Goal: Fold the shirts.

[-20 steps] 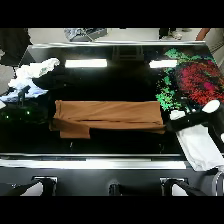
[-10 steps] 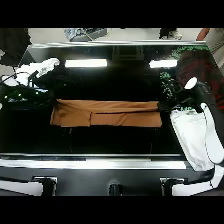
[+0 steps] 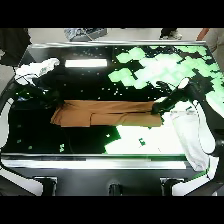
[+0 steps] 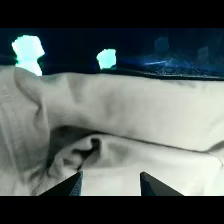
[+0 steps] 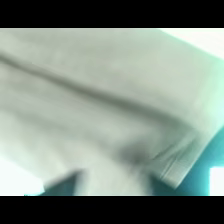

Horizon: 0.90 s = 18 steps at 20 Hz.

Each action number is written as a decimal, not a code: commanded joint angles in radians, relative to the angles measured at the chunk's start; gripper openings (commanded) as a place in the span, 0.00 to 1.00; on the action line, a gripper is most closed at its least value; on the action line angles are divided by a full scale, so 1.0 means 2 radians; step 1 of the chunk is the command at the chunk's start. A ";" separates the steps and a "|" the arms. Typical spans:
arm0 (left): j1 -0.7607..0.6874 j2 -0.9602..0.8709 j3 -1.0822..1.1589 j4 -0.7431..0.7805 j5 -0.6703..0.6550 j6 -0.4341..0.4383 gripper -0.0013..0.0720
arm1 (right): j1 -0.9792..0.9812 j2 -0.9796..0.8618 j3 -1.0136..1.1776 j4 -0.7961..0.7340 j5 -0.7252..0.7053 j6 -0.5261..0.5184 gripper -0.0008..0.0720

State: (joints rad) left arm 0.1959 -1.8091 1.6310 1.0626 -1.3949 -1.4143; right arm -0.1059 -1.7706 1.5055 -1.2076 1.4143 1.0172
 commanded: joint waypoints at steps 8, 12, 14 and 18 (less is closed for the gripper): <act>0.011 0.072 0.049 -0.019 -0.037 0.012 0.65 | -0.091 0.001 0.018 0.067 -0.009 0.047 0.94; -0.002 0.079 0.049 -0.039 -0.034 0.012 0.65 | -0.094 -0.034 0.018 0.070 0.015 0.062 0.94; -0.012 0.080 0.049 -0.040 -0.033 0.013 0.65 | -0.076 -0.050 0.018 0.072 0.019 0.061 0.93; -0.030 0.080 0.049 -0.040 -0.034 0.013 0.65 | -0.033 -0.067 0.018 0.060 0.012 0.077 0.87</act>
State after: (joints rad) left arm 0.1585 -1.6512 1.7279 0.9886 -1.4639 -1.3884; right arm -0.2153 -1.8740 1.5421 -1.0672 1.4479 1.1343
